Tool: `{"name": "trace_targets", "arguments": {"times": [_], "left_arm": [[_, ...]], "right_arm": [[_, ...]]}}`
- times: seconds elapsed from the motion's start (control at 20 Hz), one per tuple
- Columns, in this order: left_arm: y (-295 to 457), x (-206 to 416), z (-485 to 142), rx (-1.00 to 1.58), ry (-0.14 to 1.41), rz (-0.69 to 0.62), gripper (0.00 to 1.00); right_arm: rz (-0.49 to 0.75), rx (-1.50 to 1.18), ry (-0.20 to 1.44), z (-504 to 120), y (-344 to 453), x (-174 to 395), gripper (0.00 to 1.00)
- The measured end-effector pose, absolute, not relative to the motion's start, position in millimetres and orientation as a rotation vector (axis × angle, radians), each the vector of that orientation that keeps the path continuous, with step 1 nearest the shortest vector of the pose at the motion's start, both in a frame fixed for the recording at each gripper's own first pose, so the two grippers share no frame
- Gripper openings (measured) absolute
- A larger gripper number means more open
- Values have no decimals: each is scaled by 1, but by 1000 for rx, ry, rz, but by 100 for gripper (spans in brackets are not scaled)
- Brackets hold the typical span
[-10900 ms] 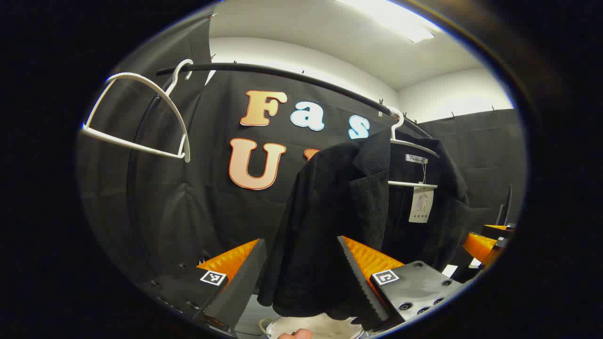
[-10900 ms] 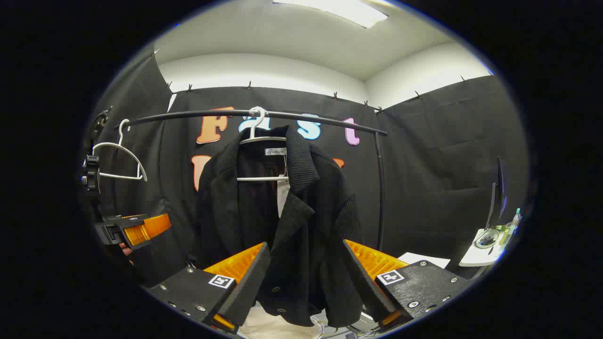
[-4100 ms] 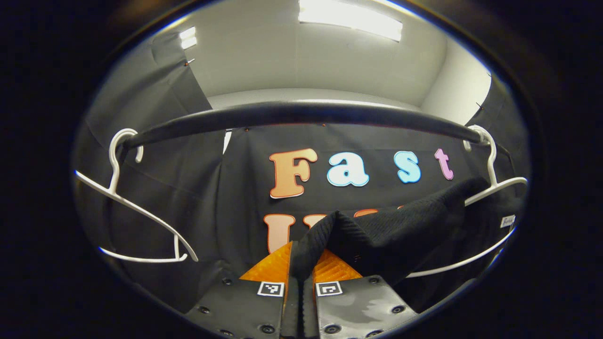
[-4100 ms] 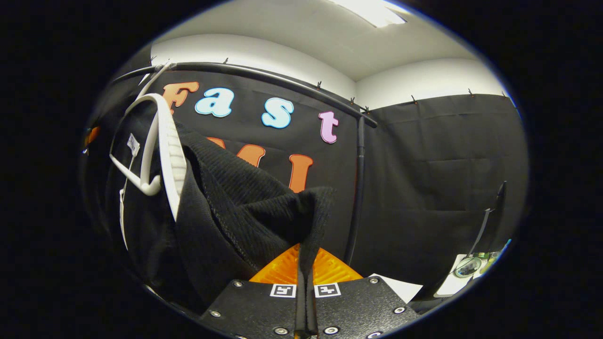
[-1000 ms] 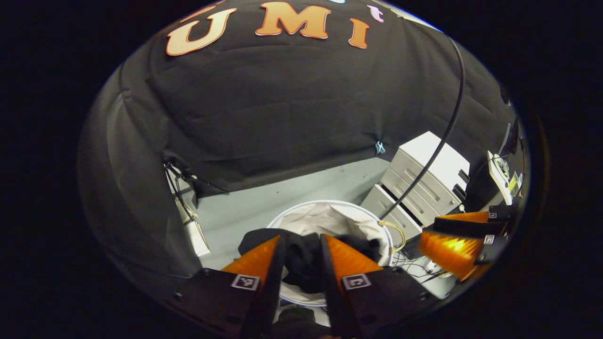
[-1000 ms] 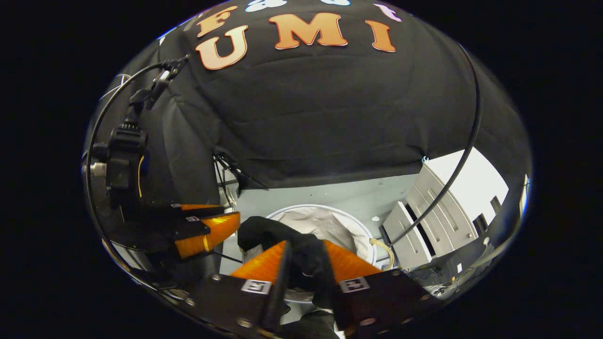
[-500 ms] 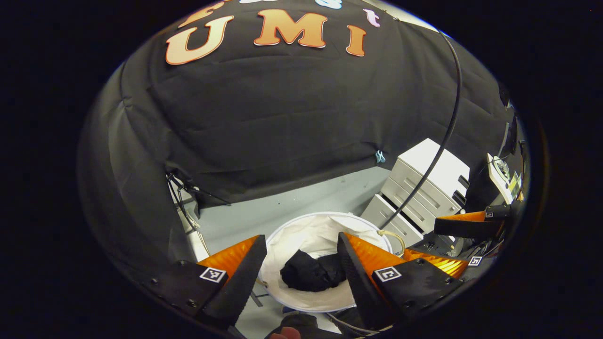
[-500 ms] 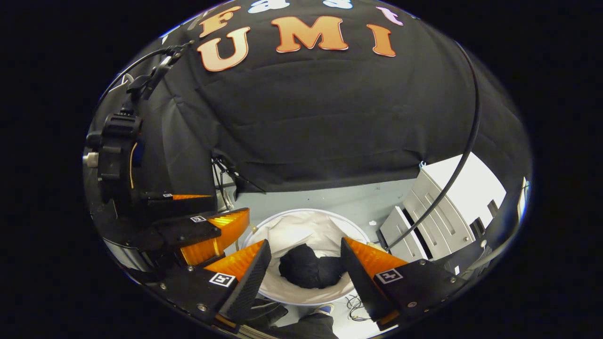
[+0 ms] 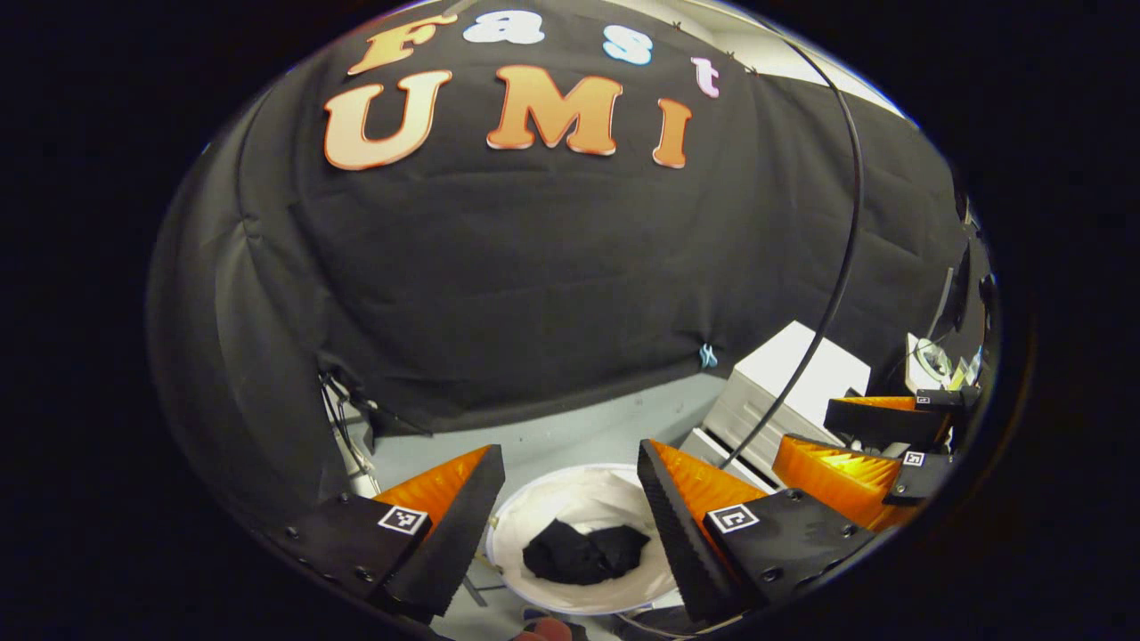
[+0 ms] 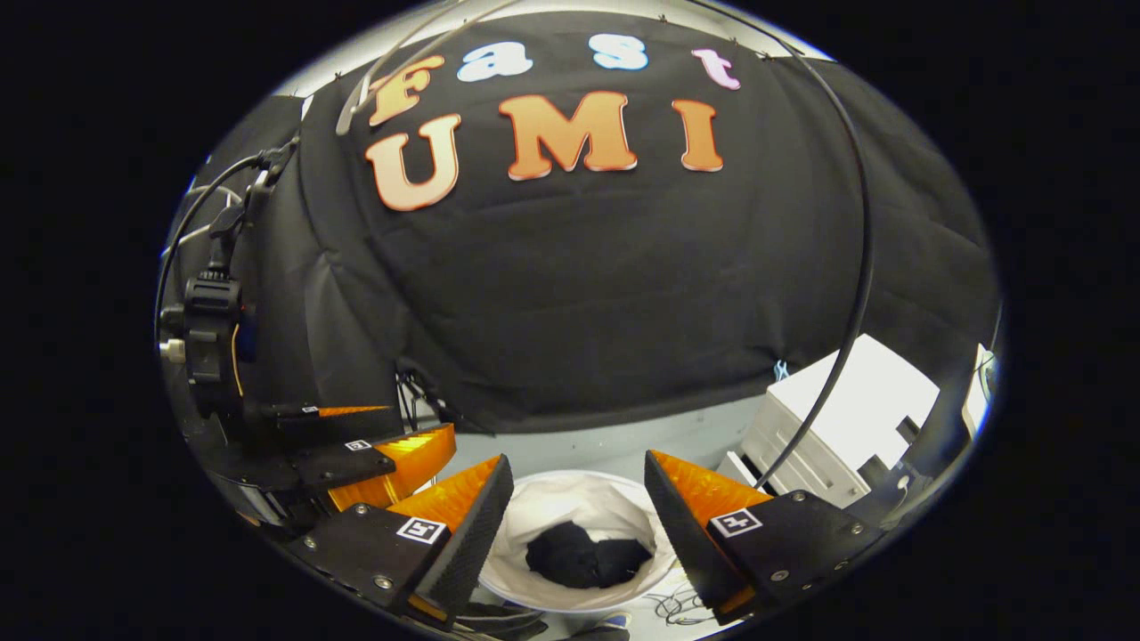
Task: Grasp the clothes on the hanger with both hands and then place them into the laundry hamper below.
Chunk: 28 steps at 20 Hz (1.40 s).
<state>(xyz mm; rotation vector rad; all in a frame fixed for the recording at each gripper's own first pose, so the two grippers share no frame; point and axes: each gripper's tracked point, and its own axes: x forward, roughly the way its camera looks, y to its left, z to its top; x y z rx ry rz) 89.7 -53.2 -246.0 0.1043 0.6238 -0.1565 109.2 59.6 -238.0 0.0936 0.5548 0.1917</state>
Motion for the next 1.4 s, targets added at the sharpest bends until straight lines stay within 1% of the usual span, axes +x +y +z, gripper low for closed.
{"name": "trace_targets", "arguments": {"times": [0.05,0.1,0.3,0.4,0.5,0.6,0.8,0.85,0.9,1.0,1.05,1.15,1.2,1.25,1.35,1.4], "left_arm": [[-58,95,-231,100,588,-163,100],[-62,99,-217,92,556,-167,98],[-70,113,-155,63,419,-174,98],[-70,121,-119,66,336,-173,98],[-72,122,-92,69,293,-170,98],[-75,124,-67,56,244,-175,95],[-75,122,-27,52,163,-165,95],[-75,122,-21,53,153,-167,98],[-74,123,-19,54,136,-167,100],[-73,126,-10,59,93,-159,100],[-71,127,-5,62,78,-152,95],[-72,124,3,54,64,-160,95],[-73,116,11,40,56,-172,100],[-74,113,15,24,45,-176,95],[-70,112,20,20,26,-173,95],[-65,112,21,25,26,-165,99]], "right_arm": [[182,86,508,-220,55,114,93],[170,75,462,-200,51,120,92],[150,73,307,-129,47,134,92],[151,76,245,-96,45,134,92],[148,67,189,-71,41,131,92],[151,59,148,-47,41,130,92],[143,51,76,-12,36,128,92],[140,57,66,-5,34,126,89],[133,64,49,3,32,125,92],[119,70,20,13,27,120,92],[114,69,12,16,25,117,92],[101,72,5,16,16,113,92],[97,75,0,19,13,111,91],[91,76,-11,22,10,109,91],[73,67,-31,29,5,108,91],[62,60,-33,29,1,107,92]]}}
